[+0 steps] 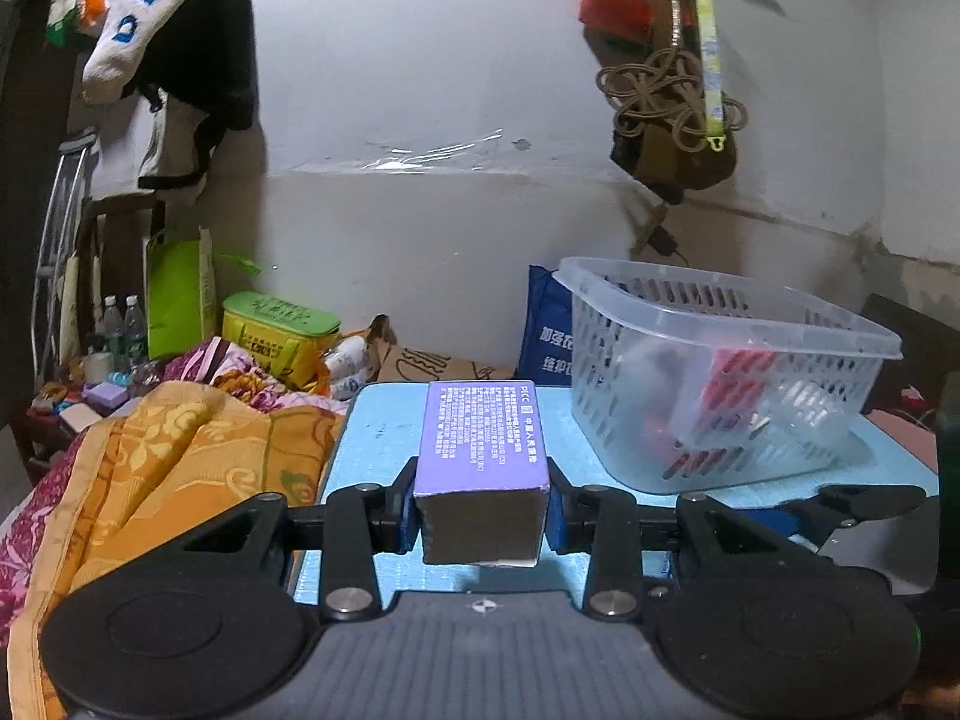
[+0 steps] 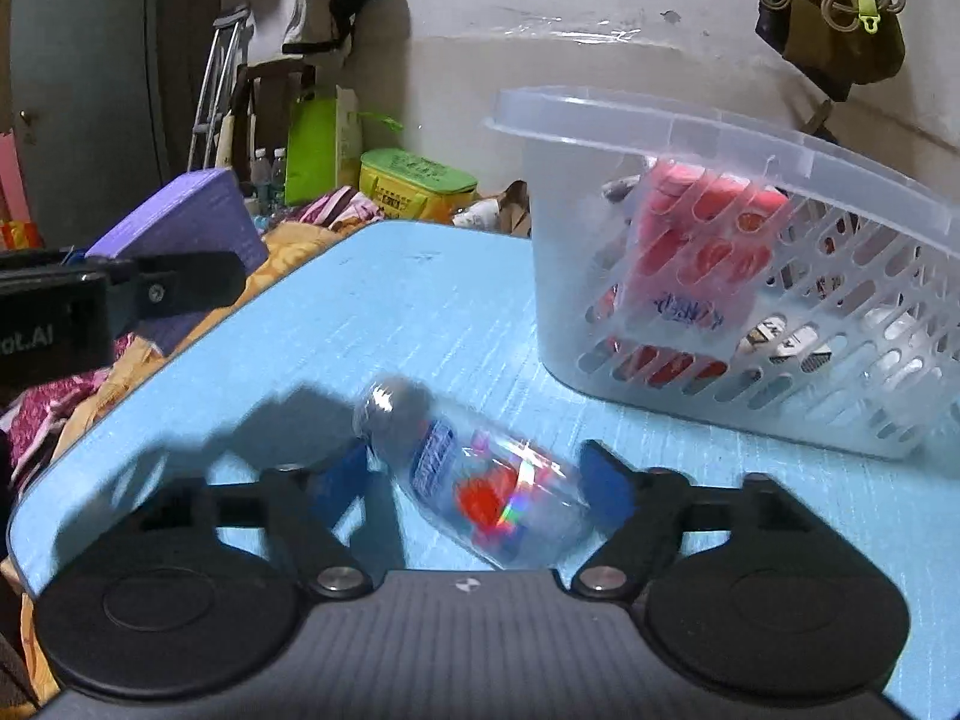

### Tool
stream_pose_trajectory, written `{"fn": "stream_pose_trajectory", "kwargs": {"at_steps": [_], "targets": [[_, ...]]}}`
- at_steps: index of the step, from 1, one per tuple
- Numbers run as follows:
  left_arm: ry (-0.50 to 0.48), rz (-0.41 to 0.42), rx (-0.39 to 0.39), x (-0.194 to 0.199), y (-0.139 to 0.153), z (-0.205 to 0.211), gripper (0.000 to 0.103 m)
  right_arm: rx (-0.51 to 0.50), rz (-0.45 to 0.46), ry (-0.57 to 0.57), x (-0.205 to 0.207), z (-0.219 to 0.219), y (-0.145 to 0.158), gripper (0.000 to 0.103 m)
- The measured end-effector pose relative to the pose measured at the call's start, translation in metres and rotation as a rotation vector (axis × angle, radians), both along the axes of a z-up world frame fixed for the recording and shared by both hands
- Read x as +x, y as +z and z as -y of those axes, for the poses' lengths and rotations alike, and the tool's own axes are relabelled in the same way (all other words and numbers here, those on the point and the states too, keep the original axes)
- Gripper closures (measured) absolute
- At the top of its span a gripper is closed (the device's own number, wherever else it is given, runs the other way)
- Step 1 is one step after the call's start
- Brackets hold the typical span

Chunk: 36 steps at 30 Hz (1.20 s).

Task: Organize objects
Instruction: 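Grasp the purple box with the left tool while the right tool grasps the strawberry water bottle, then lift the purple box with the left tool over the basket while the right tool carries the bottle there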

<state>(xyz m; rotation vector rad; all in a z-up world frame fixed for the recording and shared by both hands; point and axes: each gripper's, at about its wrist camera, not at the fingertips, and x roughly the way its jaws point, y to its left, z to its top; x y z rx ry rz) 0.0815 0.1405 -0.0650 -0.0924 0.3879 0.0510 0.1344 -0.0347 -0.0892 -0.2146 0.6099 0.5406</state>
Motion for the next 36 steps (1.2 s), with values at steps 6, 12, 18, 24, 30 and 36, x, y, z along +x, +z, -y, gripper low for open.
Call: {"fn": "stream_pose_trajectory", "kwargs": {"at_steps": [6,12,18,24,30,36], "targets": [[-0.013,-0.023,-0.022,0.002,-0.005,-0.003,0.061,0.020,0.008,-0.004,-0.006,0.025,0.008,0.035],[-0.042,-0.017,0.004,-0.002,-0.003,0.015,0.061,0.045,0.052,-0.035,-0.016,0.068,0.022,0.035],[-0.091,-0.016,0.036,-0.001,0.002,0.045,0.061,0.079,0.094,-0.058,-0.026,0.114,0.037,0.035],[-0.142,-0.013,0.080,-0.001,0.008,0.080,0.061,0.127,0.139,-0.090,-0.030,0.154,0.048,0.035],[-0.167,-0.010,0.091,0.004,0.023,0.101,0.061,0.207,0.175,-0.117,-0.030,0.189,0.064,0.035],[-0.173,-0.001,0.080,0.009,0.041,0.112,0.061,0.266,0.198,-0.147,-0.030,0.210,0.075,0.035]]}}
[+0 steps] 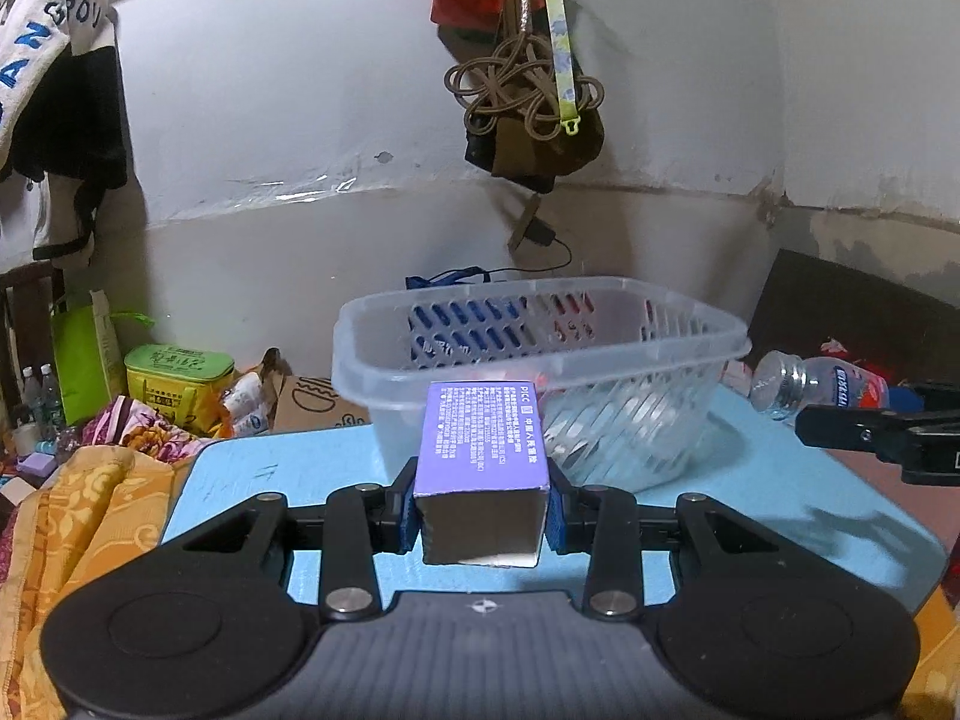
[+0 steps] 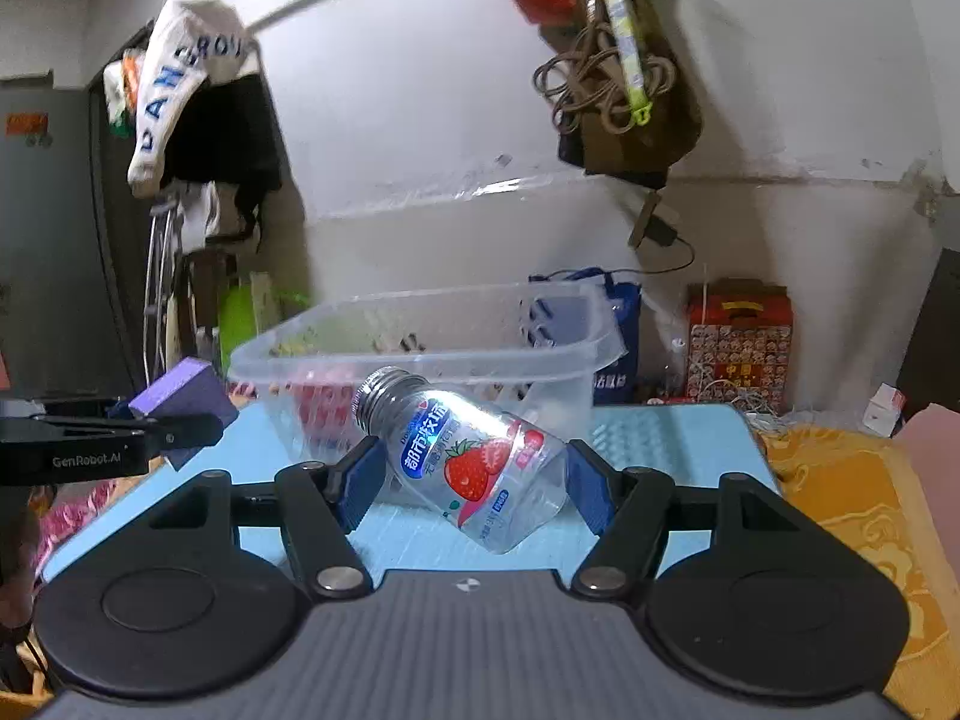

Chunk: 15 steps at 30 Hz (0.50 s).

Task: Organize objects
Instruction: 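Lift the purple box with the left tool over the basket while the right tool carries the bottle there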

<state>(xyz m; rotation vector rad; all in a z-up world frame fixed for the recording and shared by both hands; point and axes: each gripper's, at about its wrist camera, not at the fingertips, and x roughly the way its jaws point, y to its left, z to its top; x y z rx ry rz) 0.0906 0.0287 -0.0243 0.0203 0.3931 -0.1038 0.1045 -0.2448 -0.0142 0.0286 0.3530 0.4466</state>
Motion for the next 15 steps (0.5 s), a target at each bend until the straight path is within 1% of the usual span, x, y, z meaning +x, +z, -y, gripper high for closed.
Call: {"fn": "stream_pose_trajectory", "kwargs": {"at_steps": [3,9,11,13,15], "targets": [[-0.001,0.012,-0.008,-0.001,0.008,0.004,0.061,0.023,0.018,-0.014,-0.002,0.007,0.006,0.035],[-0.015,0.054,-0.023,-0.004,0.032,0.013,0.061,0.035,0.094,-0.027,-0.008,0.004,0.030,0.035],[-0.020,0.076,-0.023,-0.001,0.043,0.018,0.061,0.034,0.114,-0.032,-0.005,0.001,0.040,0.035],[-0.025,0.089,-0.043,0.004,0.055,0.020,0.061,0.037,0.127,-0.041,0.001,0.000,0.050,0.035],[-0.029,0.101,-0.067,0.011,0.067,0.022,0.061,0.011,0.135,-0.056,0.010,-0.004,0.057,0.035]]}}
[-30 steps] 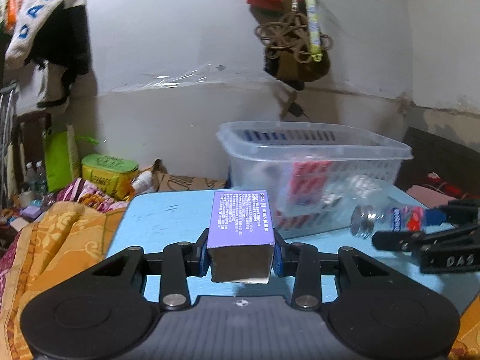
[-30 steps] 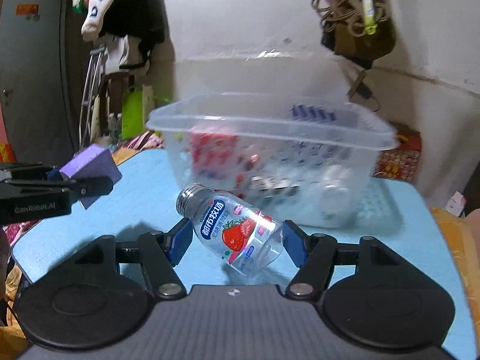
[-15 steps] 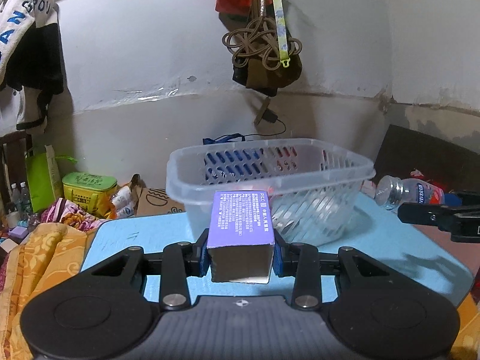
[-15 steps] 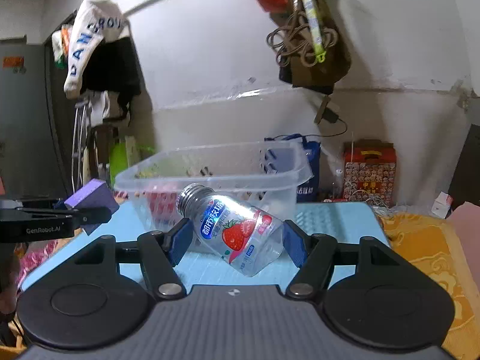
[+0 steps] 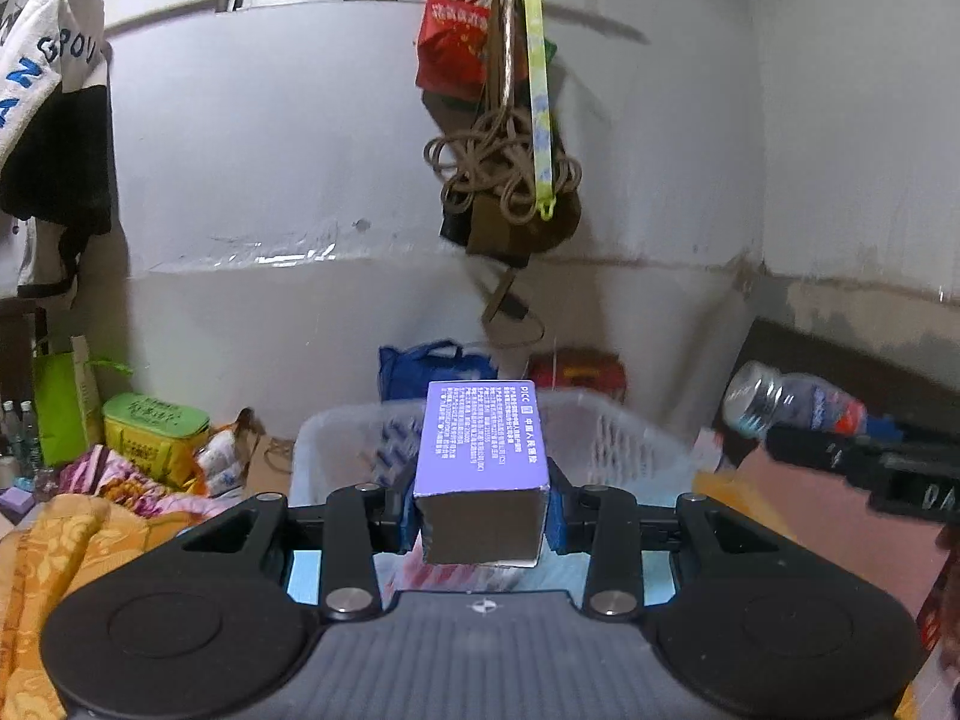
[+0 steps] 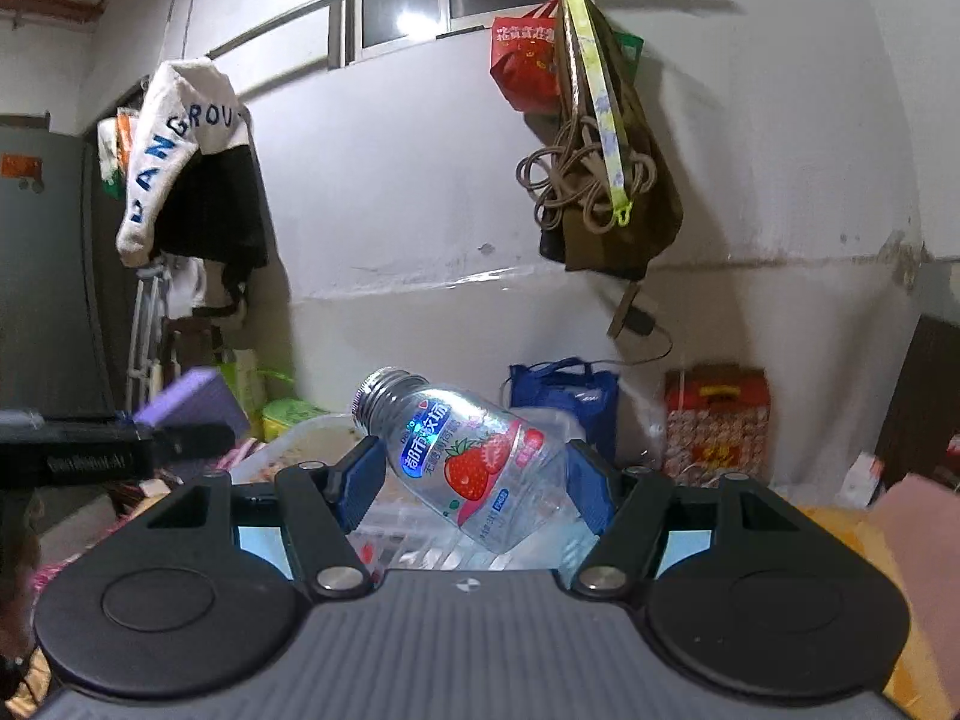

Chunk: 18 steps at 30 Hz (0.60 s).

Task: Organize objects
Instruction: 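Lift the purple box with the left tool over the basket while the right tool carries the bottle there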

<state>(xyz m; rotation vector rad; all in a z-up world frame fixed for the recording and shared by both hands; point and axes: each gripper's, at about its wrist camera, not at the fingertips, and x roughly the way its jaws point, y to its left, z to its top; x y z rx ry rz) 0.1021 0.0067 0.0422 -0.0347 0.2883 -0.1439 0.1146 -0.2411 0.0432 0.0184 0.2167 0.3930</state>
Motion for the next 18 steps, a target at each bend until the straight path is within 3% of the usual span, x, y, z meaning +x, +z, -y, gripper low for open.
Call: {"fn": "stream_pose_trajectory", "kwargs": {"at_steps": [7,11,18], "targets": [[0.021,0.015,-0.027,0.055,0.027,0.011,0.061,-0.057,-0.035,-0.044,0.058,-0.011,0.019,0.035],[0.033,-0.042,-0.066,0.089,0.016,0.003,0.061,-0.129,-0.016,-0.043,0.080,-0.029,0.007,0.035],[0.068,-0.077,-0.070,0.117,-0.009,-0.013,0.057,-0.106,-0.066,0.020,0.109,-0.048,-0.015,0.035]]}}
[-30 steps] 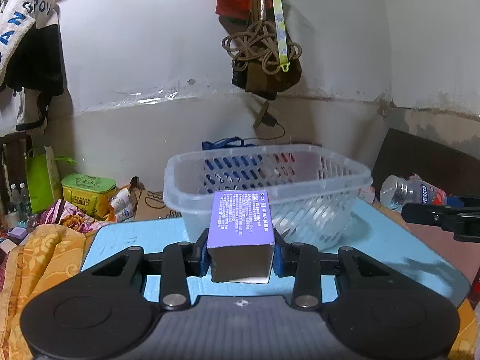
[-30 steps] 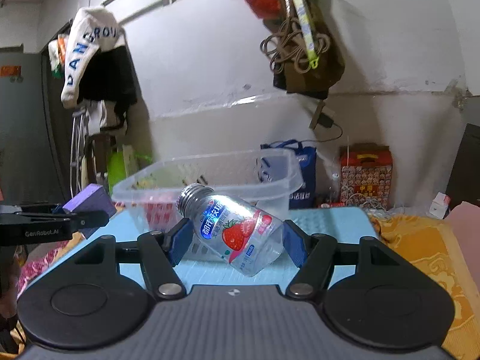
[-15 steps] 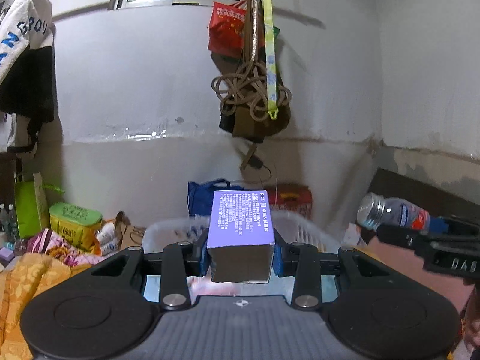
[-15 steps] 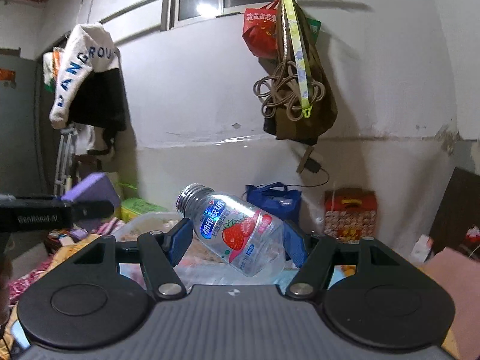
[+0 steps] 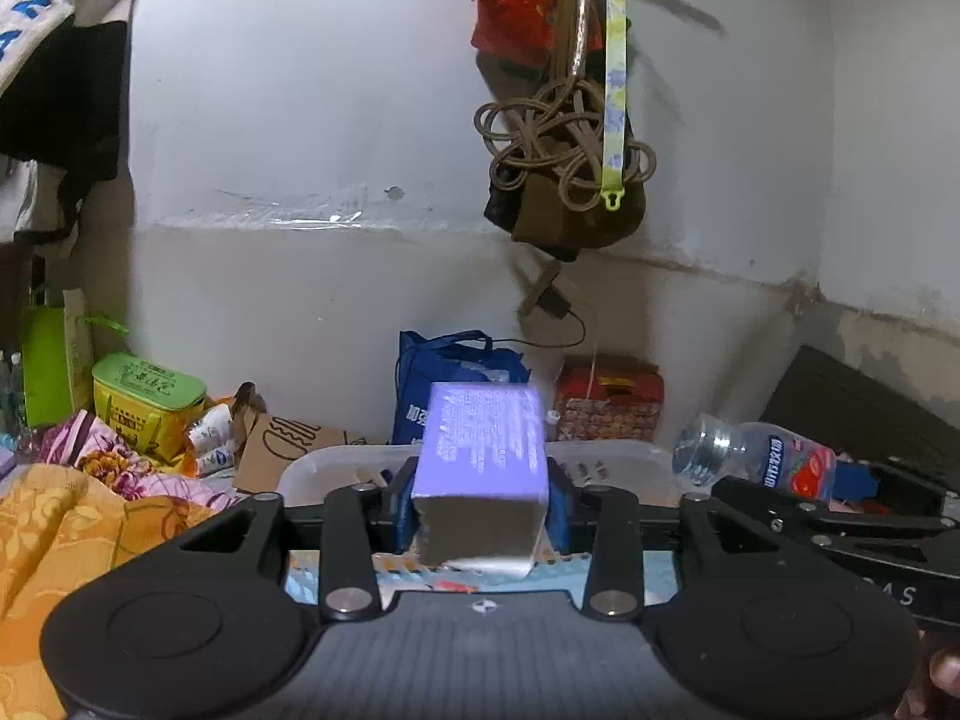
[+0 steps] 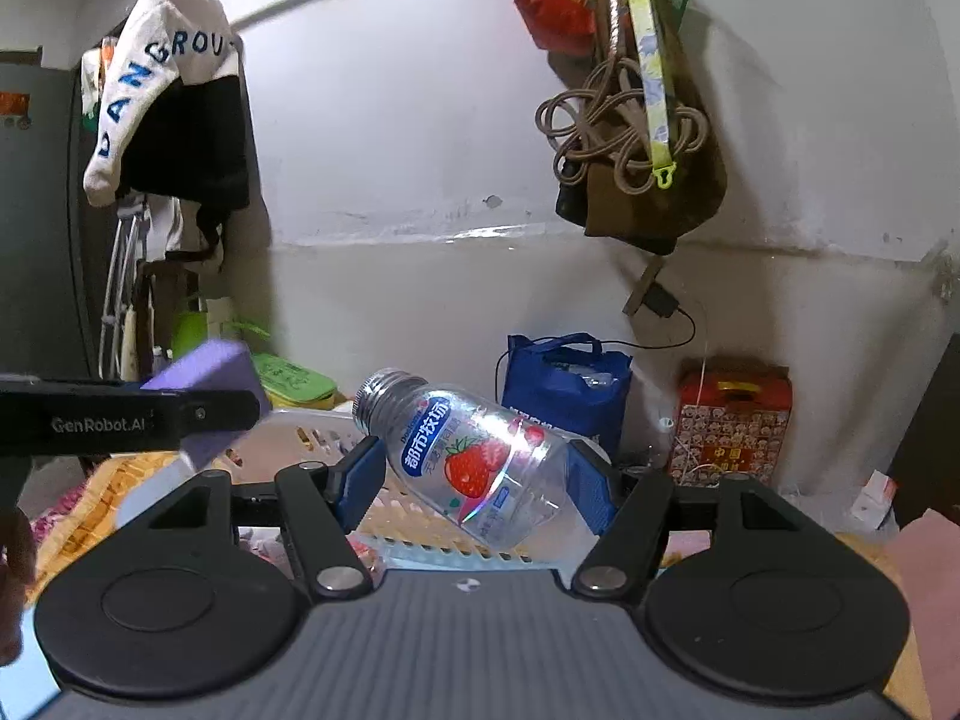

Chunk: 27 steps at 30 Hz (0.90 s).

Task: Organize objects
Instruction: 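Lift the purple box with the left tool over the basket while the right tool carries the bottle there, then open both tools to drop the purple box and bottle into the basket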

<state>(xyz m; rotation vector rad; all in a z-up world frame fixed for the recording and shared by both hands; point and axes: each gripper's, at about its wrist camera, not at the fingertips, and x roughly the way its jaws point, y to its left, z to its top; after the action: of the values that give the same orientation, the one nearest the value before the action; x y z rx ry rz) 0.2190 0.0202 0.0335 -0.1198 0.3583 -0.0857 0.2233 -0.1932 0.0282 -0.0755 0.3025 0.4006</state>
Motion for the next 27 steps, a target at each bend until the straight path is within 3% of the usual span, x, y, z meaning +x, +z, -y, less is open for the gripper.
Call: {"fn": "stream_pose_trajectory", "kwargs": {"at_steps": [3,4,5,7,10,21,27], "targets": [[0.017,0.010,-0.014,0.005,-0.003,-0.007,0.049,-0.020,-0.003,0.016,0.006,-0.008,-0.005,0.034],[0.015,0.010,-0.003,0.009,-0.004,-0.007,0.040,-0.027,-0.002,0.021,0.007,-0.009,-0.007,0.032],[0.017,0.005,0.009,0.014,-0.005,-0.006,0.028,-0.033,0.002,0.010,0.008,-0.011,-0.008,0.016],[0.026,-0.005,0.014,0.020,-0.008,-0.009,0.013,-0.046,0.031,-0.035,0.004,-0.012,-0.010,0.000],[0.027,0.001,-0.004,0.015,-0.013,-0.016,0.011,-0.024,0.075,-0.028,-0.008,-0.007,-0.009,0.000],[0.032,0.075,-0.022,-0.024,-0.003,-0.023,0.002,-0.026,-0.003,0.008,-0.025,-0.008,-0.005,0.000],[0.063,-0.006,0.045,-0.050,0.004,-0.017,0.000,-0.026,-0.093,-0.044,-0.041,-0.011,0.004,0.000]]}}
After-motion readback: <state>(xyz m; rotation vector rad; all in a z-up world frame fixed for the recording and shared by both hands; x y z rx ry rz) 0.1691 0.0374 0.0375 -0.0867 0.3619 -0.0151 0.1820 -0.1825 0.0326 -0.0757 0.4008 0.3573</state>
